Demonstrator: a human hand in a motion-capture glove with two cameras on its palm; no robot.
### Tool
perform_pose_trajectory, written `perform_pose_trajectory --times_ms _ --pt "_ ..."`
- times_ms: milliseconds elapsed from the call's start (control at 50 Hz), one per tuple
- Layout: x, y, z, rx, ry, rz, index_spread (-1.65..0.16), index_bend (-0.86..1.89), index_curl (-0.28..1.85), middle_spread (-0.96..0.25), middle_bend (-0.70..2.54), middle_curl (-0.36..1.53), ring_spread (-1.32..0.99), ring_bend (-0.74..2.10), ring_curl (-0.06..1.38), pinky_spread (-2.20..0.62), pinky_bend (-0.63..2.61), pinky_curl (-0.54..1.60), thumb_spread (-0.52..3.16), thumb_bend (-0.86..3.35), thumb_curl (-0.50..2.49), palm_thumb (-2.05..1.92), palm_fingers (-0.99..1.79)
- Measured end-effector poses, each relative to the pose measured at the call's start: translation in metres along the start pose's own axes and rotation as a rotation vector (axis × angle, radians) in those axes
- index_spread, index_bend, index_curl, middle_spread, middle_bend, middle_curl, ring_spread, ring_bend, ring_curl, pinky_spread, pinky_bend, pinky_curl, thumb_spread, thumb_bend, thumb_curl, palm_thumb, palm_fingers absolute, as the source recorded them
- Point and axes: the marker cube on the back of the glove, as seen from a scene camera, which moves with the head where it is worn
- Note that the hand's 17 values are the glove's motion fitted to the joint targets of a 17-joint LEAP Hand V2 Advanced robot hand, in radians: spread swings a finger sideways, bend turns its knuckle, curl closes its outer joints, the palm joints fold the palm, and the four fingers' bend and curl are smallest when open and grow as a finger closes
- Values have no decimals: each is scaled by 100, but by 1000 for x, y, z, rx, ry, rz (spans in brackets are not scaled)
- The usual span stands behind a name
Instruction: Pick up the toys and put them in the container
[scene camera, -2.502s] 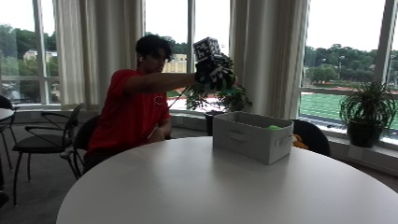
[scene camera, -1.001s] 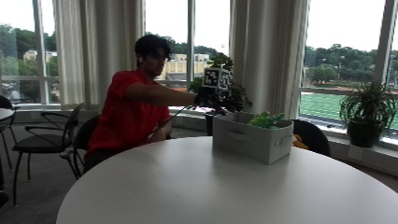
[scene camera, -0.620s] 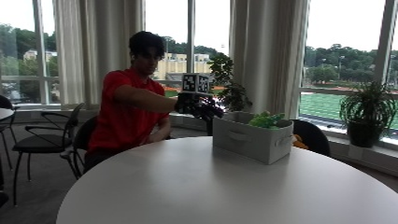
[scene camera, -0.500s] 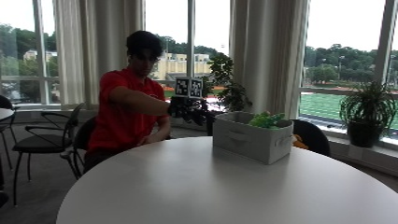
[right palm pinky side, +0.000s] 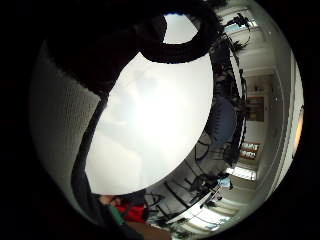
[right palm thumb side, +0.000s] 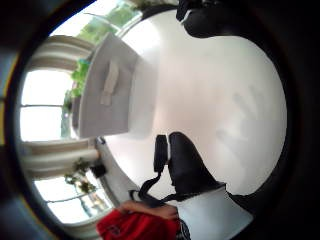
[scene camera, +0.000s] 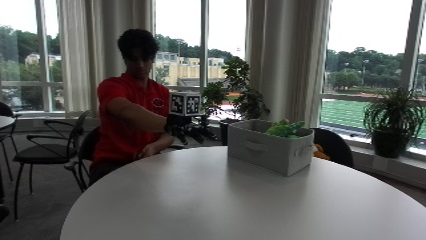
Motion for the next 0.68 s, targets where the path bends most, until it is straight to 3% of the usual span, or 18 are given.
perform_pose_trajectory --times_ms 420,681 --pt "-13 8 23 -7 -1 -71 -49 30 47 -15 16 25 -12 42 30 8 99 31 121 -2 37 8 -2" --pt "-4 10 26 -6 -24 -6 -49 25 46 -15 17 26 -13 44 30 8 98 32 121 -2 37 8 -1"
